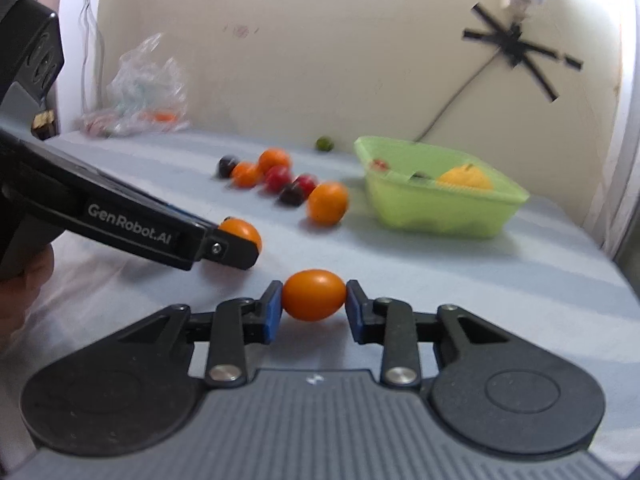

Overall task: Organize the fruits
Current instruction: 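Carry both orange cherry tomatoes over the green bowl and open both grippers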

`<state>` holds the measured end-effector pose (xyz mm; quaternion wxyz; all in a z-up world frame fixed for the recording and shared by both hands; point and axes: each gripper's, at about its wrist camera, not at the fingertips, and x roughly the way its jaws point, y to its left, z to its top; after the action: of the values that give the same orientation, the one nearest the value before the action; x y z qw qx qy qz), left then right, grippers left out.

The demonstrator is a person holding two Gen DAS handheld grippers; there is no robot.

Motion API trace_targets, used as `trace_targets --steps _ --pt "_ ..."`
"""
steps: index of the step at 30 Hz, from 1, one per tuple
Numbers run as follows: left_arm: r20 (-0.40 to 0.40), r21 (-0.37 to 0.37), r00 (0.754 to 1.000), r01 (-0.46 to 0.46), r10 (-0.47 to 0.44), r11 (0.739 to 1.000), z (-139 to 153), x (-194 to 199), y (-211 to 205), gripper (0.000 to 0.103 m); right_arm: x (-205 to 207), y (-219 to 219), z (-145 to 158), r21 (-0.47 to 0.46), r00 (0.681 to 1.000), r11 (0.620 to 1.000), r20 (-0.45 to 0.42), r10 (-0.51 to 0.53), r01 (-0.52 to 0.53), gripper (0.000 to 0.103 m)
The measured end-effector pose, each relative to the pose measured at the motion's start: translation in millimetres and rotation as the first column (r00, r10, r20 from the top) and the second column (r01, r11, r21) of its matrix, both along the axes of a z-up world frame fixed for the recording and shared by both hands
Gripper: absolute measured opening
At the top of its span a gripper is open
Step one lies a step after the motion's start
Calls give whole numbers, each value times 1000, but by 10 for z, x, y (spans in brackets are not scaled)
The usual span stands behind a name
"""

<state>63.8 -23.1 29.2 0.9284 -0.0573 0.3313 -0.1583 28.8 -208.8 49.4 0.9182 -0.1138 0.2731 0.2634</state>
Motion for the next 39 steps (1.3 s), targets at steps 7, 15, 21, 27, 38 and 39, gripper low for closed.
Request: trace_targets --steps 7,15,21,27,38,39 --pt "110 -10 993 46 -44 999 452 779 -140 36 584 -155 339 56 985 994 141 -101 94 36" --pt "-18 -42 999 49 -50 998 297 1784 -364 37 1798 -342 374 144 985 974 -7 -173 172 36" --pt "-87 -37 996 32 -35 999 146 2121 -418 42 2347 -393 127 155 970 964 -149 -192 215 38" --pt "-3 -65 1000 20 -21 998 404 1844 -144 46 2244 -418 130 152 967 958 -116 -228 244 44" --pt "42 -131 985 -163 170 978 444 717 969 43 1293 -113 531 214 1000 977 -1 23 -22 39" --pt "31 -143 984 -168 174 975 386 666 1004 43 1232 0 504 196 998 979 -10 65 -62 37"
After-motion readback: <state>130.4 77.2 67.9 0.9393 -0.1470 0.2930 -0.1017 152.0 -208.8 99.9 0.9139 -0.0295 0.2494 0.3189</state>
